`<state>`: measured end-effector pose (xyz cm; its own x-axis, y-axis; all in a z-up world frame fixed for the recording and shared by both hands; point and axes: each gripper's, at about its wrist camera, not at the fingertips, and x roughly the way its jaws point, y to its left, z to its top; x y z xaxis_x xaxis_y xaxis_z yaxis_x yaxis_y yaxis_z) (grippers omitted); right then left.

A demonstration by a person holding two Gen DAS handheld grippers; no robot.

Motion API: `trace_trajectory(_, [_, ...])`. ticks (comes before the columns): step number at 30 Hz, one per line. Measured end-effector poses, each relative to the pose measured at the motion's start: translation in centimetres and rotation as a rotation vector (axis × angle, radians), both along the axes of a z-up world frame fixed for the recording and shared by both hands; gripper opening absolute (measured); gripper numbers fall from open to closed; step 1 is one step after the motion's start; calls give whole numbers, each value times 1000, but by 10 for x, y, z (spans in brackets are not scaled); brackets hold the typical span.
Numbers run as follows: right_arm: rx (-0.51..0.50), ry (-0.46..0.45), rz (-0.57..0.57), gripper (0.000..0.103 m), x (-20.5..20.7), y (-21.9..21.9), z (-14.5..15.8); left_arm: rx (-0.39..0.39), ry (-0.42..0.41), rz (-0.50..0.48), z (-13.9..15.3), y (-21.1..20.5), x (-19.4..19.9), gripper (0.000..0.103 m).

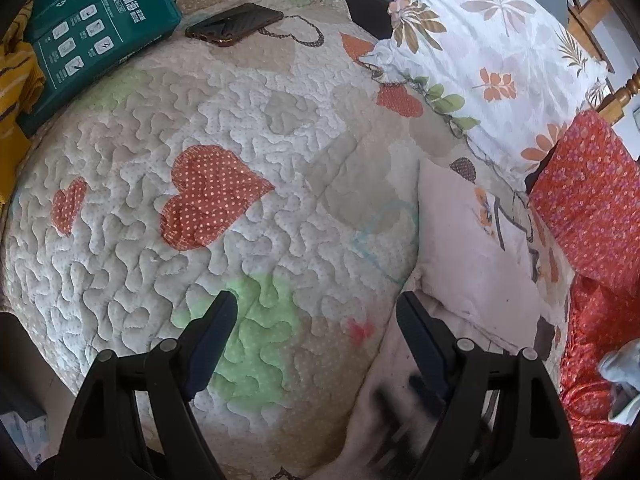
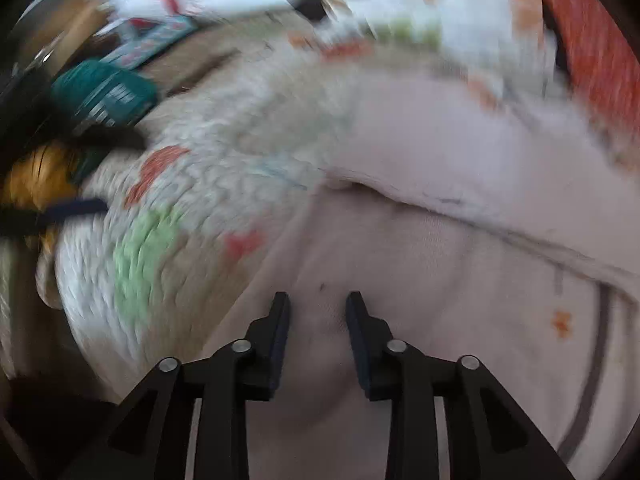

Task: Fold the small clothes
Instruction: 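Withdraw the open right tool from the folded cardigan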

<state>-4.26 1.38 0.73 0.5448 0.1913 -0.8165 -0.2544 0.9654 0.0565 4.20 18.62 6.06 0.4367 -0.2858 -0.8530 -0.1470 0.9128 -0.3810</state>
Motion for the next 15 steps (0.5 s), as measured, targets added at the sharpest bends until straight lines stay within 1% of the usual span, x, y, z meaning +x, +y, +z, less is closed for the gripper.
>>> trace_trajectory(2, [-15,-14,39,52,-24,6,0,4,3,-8,-2,-4,-1,81])
trace_trajectory(4, [9,-2,65,60,-43,3,-2,16,4,-19,-4,-10,-2,81])
trace_trajectory(8, [29,-5,106,59,-78,-10,5,70,-14,-73,-9,-35,-10,81])
trace_trajectory(9, [13,-13,94,59,-90,-19,12,81,-20,-89,-11,-42,-13,81])
trace_trajectory(11, [-5,-36,40,59,-98,-40,23,96,-31,-134,-15,-60,-21,81])
trace_trajectory(13, [-22,-66,-29,59,-98,-70,33,108,-38,-185,-21,-79,-29,81])
trace_trajectory(15, [-78,-62,-105,59,-92,-101,33,124,-41,-241,-28,-98,-36,81])
